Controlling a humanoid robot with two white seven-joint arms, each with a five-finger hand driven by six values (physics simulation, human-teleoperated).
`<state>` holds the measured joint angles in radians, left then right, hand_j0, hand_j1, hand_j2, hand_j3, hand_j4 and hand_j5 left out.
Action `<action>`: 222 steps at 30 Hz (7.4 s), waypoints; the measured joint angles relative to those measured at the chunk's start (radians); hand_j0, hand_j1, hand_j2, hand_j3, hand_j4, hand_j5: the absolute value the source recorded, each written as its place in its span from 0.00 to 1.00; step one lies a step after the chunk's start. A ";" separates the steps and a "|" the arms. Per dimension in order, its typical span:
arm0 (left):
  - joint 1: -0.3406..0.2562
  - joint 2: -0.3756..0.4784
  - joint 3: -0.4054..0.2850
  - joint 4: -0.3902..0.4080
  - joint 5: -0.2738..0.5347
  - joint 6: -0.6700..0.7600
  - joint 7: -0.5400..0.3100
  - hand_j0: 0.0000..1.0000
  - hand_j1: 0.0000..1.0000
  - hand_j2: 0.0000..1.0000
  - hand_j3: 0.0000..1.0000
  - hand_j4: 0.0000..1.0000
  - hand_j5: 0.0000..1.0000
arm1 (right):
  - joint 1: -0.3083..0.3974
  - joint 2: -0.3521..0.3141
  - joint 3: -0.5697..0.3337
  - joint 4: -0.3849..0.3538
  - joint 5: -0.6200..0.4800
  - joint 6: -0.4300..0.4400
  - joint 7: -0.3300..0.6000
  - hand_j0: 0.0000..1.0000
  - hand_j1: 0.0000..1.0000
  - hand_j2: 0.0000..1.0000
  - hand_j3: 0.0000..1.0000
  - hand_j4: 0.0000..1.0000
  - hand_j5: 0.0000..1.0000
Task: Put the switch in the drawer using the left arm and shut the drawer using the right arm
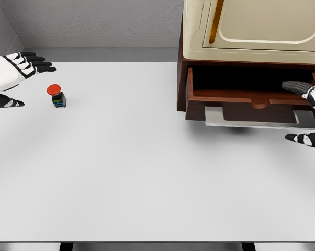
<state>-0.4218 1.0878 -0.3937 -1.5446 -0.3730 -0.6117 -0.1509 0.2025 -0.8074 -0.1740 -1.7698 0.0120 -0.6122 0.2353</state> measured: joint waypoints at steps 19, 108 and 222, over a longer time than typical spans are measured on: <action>-0.167 -0.137 -0.109 0.023 -0.152 0.000 -0.082 1.00 1.00 1.00 1.00 1.00 1.00 | 0.002 0.005 0.004 0.000 -0.001 0.000 -0.005 1.00 1.00 1.00 1.00 1.00 1.00; -0.480 -0.382 -0.413 0.641 -0.238 -0.001 -0.231 0.59 0.59 0.59 0.59 0.59 0.59 | 0.011 0.005 -0.001 0.000 -0.003 0.000 -0.008 1.00 1.00 1.00 1.00 1.00 1.00; -0.736 -0.588 -0.494 -0.080 -0.215 -0.001 -0.232 0.46 0.46 0.46 0.46 0.46 0.46 | 0.018 0.000 -0.005 0.001 -0.004 0.000 -0.009 1.00 1.00 1.00 1.00 1.00 1.00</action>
<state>-1.1582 0.4997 -0.8874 -1.6244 -0.5877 -0.6126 -0.3825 0.2209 -0.8072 -0.1793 -1.7691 0.0076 -0.6121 0.2260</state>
